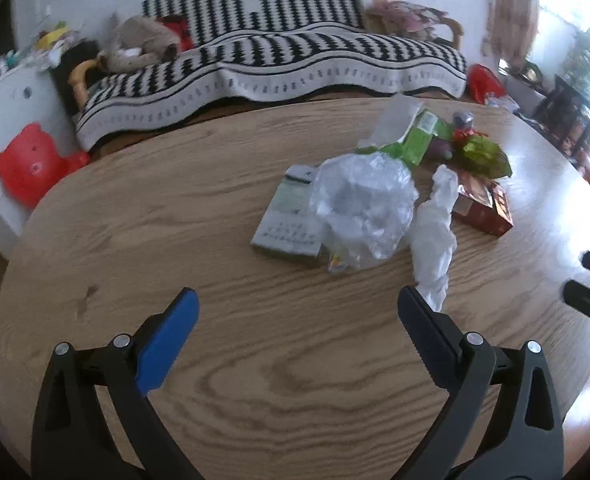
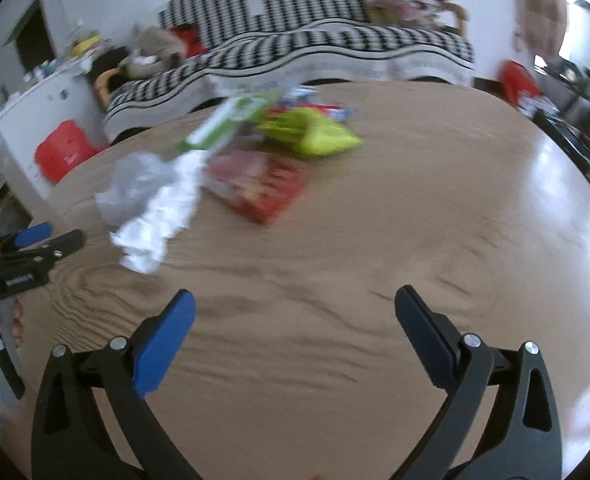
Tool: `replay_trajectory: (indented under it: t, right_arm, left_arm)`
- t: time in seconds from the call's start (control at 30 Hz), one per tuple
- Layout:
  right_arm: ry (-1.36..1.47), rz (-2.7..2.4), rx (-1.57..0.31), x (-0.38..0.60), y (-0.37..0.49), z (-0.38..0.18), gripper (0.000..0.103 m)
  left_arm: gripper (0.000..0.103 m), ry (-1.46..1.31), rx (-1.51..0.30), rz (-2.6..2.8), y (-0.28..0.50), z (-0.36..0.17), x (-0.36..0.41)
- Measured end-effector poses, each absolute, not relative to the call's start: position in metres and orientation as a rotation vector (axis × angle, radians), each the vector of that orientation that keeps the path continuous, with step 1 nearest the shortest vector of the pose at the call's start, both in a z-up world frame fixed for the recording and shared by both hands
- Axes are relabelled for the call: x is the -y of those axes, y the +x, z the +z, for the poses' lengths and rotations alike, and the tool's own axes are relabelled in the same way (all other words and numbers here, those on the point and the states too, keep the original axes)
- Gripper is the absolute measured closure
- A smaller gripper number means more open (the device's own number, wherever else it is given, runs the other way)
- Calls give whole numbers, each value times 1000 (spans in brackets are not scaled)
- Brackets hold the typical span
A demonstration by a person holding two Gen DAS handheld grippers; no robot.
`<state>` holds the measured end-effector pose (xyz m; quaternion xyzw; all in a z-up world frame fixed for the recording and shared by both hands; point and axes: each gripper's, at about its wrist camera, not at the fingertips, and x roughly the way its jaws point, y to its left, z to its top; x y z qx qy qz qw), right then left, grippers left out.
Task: Collect trash
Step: 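Grasp the clear plastic bag with the left gripper while the right gripper grasps the white tissue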
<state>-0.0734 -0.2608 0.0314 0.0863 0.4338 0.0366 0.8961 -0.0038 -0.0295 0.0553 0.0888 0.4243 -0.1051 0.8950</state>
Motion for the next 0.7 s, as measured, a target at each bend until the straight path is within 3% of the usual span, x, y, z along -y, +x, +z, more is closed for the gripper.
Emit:
replay_trajectory:
  t: [0.37,0.6,0.7]
  right_arm:
    - [197,158,-975,184,18,13,7]
    - [137,168,-990,177,25,-1,7]
    - [109,175,-992,187,23,-2,16]
  left_arm:
    - [7,247,-917,-269,19,33,17]
    - [7,257,-926,-272,27,25,11]
    - [7,268,-919,-283,33,25,15]
